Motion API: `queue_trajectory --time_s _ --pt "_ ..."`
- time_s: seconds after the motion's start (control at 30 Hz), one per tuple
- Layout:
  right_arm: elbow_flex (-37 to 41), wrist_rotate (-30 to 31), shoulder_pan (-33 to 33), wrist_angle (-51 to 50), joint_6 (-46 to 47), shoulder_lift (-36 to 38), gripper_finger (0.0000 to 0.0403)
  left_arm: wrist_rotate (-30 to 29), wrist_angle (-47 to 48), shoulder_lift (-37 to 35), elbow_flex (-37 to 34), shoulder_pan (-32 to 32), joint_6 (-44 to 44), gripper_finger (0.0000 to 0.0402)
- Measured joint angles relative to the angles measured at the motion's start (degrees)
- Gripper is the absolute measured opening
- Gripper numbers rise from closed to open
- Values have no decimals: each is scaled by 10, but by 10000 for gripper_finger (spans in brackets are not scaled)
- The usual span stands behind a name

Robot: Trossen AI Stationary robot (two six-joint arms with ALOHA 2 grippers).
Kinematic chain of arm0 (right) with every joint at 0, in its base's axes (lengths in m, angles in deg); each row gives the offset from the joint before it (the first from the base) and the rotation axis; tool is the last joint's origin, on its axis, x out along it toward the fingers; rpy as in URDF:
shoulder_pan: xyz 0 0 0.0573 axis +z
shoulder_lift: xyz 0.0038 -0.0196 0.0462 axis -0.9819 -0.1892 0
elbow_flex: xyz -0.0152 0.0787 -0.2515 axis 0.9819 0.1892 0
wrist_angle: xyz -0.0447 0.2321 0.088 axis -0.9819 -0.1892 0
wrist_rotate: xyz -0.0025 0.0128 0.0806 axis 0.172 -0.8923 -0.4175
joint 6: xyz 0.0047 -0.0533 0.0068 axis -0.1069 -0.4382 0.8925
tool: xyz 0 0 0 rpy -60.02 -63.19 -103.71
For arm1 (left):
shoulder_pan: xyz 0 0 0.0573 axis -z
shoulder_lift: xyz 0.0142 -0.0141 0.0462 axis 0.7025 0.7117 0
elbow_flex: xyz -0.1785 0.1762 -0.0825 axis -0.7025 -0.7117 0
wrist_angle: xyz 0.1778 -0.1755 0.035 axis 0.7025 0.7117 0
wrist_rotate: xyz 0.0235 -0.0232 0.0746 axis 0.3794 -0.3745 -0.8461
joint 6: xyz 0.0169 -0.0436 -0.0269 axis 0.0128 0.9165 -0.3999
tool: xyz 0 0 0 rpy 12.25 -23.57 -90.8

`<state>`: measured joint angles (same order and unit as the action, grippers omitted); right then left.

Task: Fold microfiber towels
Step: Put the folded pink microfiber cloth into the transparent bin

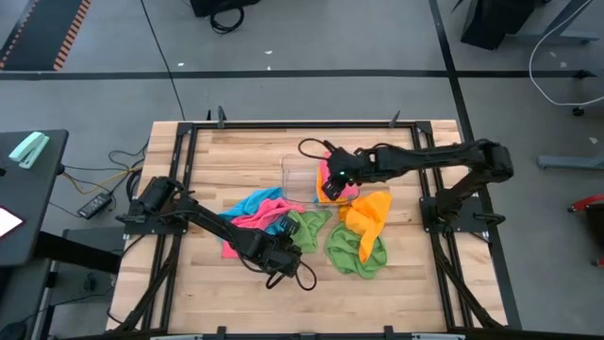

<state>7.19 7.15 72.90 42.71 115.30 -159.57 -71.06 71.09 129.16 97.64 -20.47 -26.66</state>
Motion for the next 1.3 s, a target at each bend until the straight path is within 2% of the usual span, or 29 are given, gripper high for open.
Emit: queue_trajectory --time_s 0.2,0.27,0.4,0.67,0.83,1.07,1.17,1.3 --pt "0 -2 -62 -35 22 -31 181 0 2 0 0 0 5 21" --pt "0 -27 -78 -37 27 -36 181 0 4 0 0 0 6 26" --pt "0 -75 -79 -37 28 -71 181 0 11 0 0 0 6 31" --pt "0 -100 -86 -36 48 -112 181 0 10 0 0 0 19 19" --pt "0 -108 -86 -47 51 -71 181 0 12 0 0 0 24 15" --pt "0 -83 -73 -51 35 15 181 0 22 0 0 1 21 24" --pt "0 -51 -65 -51 19 21 181 0 21 0 0 0 12 21" --pt "0 -39 -79 -40 18 -2 181 0 13 0 0 -5 -9 14"
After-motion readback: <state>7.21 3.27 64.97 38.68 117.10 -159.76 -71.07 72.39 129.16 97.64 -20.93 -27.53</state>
